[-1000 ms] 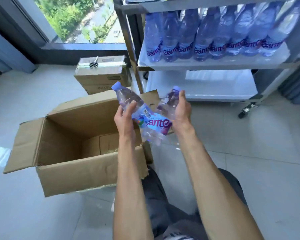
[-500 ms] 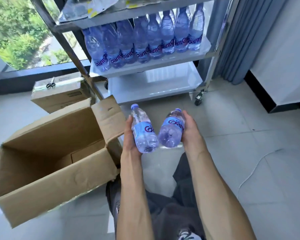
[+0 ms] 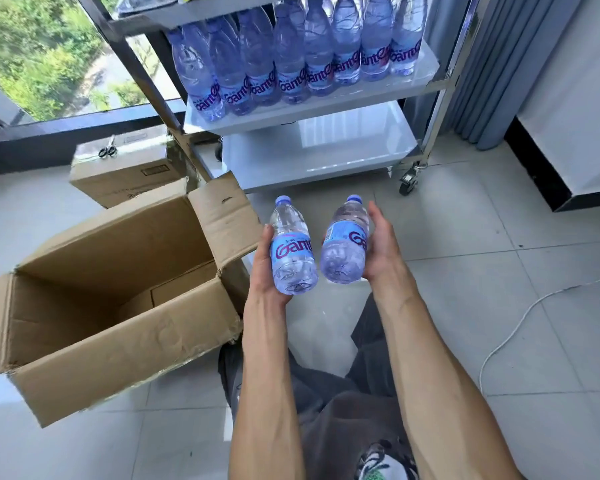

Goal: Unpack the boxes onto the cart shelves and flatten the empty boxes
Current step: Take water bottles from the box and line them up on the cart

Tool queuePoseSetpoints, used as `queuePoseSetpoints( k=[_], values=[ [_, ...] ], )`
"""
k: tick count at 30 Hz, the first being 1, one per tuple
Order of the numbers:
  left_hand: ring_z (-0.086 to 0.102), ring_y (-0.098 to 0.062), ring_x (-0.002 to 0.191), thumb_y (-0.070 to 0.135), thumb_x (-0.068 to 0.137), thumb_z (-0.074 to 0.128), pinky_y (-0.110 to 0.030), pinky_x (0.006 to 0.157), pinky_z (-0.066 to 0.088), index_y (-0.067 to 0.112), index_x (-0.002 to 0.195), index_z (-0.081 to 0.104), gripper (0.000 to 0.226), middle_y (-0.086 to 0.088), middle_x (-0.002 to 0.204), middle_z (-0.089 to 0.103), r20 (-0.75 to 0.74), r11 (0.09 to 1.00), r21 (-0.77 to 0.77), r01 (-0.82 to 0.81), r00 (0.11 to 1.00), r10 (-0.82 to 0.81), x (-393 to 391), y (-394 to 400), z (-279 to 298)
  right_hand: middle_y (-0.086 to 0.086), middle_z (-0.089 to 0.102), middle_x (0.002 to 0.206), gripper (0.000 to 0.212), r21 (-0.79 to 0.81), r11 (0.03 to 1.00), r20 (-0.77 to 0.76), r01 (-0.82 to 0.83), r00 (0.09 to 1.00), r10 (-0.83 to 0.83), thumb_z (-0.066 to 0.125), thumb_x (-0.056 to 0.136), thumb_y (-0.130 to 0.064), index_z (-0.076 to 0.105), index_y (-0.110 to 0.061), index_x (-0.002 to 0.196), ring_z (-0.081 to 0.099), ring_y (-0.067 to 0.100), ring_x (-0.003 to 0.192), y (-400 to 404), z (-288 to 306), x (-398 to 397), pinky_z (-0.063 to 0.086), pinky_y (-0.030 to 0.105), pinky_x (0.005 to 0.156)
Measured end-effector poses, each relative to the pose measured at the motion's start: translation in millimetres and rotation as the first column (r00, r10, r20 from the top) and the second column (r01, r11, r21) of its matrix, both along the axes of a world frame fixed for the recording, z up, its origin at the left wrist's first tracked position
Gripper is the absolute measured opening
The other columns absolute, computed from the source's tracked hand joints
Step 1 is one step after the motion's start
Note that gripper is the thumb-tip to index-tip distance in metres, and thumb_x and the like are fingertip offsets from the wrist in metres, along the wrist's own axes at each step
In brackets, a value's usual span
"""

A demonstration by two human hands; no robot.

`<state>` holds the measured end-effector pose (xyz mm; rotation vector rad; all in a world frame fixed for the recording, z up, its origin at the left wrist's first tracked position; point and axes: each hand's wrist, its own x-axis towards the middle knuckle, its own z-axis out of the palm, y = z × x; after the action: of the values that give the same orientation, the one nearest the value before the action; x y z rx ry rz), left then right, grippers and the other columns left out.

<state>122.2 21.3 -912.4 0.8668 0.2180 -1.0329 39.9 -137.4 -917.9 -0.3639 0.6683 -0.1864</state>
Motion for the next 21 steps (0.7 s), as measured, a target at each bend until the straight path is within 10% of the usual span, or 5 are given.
queuePoseSetpoints(
  k=[5,14,21],
  values=[
    [0.070,-0.033,0.076,0.044,0.064,0.056,-0.033,0.071,0.058,-0.002,0.107,0.063,0.063,-0.025,0.098,0.069,-0.200,0.992,-0.117,-0.050,0.979,0.026,7,3,-7,0.009,0.062,0.075,0.028,-0.037,0.996,-0.004,-0.077,0.997,0.077,0.064,0.081,-0.038,0.065,-0.010,0.082,0.061,0.024,0.065,-8,1,0,0.055,0.030,0.067],
    [0.066,-0.027,0.081,0.047,0.087,0.053,-0.034,0.069,0.058,0.004,0.116,0.057,0.052,-0.015,0.095,0.065,-0.021,0.998,0.064,0.022,1.000,-0.021,5,-5,5,0.015,0.064,0.077,0.044,-0.128,0.974,-0.002,-0.187,0.982,0.188,0.088,0.062,-0.027,0.063,-0.007,0.091,0.066,0.031,0.067,-14,4,3,0.058,0.040,0.065],
    [0.066,-0.025,0.064,0.036,0.087,0.058,-0.033,0.061,0.058,0.000,0.094,0.062,0.037,-0.016,0.077,0.064,-0.083,0.997,-0.023,0.074,0.994,-0.076,14,-48,16,0.018,0.072,0.079,0.047,-0.383,0.924,-0.222,-0.003,0.971,-0.089,0.093,0.046,-0.016,0.070,-0.002,0.085,0.069,0.028,0.061,-49,21,25,0.058,0.040,0.059]
  ],
)
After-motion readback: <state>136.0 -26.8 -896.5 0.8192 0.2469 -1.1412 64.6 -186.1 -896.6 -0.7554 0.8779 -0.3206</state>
